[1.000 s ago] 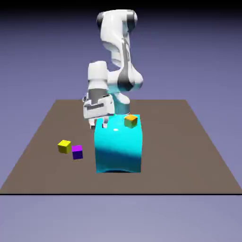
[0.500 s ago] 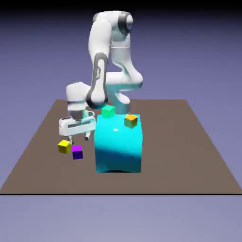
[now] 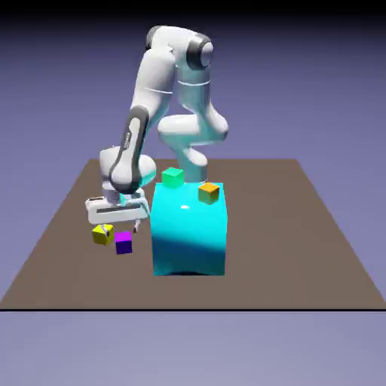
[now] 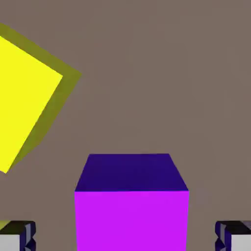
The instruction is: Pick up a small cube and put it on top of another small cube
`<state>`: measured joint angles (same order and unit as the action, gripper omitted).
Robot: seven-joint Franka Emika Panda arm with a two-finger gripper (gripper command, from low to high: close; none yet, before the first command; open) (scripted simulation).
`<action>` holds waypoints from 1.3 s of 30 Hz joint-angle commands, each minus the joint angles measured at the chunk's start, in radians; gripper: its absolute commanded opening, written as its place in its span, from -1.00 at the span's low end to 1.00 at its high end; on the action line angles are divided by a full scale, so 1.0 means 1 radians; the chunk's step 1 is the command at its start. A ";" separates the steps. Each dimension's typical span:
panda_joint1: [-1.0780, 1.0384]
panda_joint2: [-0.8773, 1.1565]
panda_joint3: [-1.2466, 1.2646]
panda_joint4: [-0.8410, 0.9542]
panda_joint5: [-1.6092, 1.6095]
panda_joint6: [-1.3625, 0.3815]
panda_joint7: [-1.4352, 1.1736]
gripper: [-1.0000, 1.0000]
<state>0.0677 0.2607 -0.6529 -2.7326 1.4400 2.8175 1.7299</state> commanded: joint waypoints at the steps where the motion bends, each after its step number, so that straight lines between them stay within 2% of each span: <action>1: -0.003 0.024 0.010 0.012 0.044 -0.009 -0.033 0.00; 5: -0.017 0.115 0.049 0.058 0.209 -0.045 -0.160 0.00; 6: -0.017 0.115 0.049 0.058 0.209 -0.045 -0.160 -1.00; 24: 0.038 -0.263 -0.112 -0.133 -0.478 0.102 0.366 -1.00; 27: 0.101 -0.227 -0.142 -0.058 -0.515 0.043 0.339 -1.00; 35: 0.035 -0.432 -0.029 0.098 -0.737 -0.305 0.411 -1.00; 39: -0.055 -0.574 0.074 0.078 -0.804 -0.444 0.437 -1.00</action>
<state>0.0129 -0.3132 -0.5792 -2.6547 0.6371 2.3748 2.1669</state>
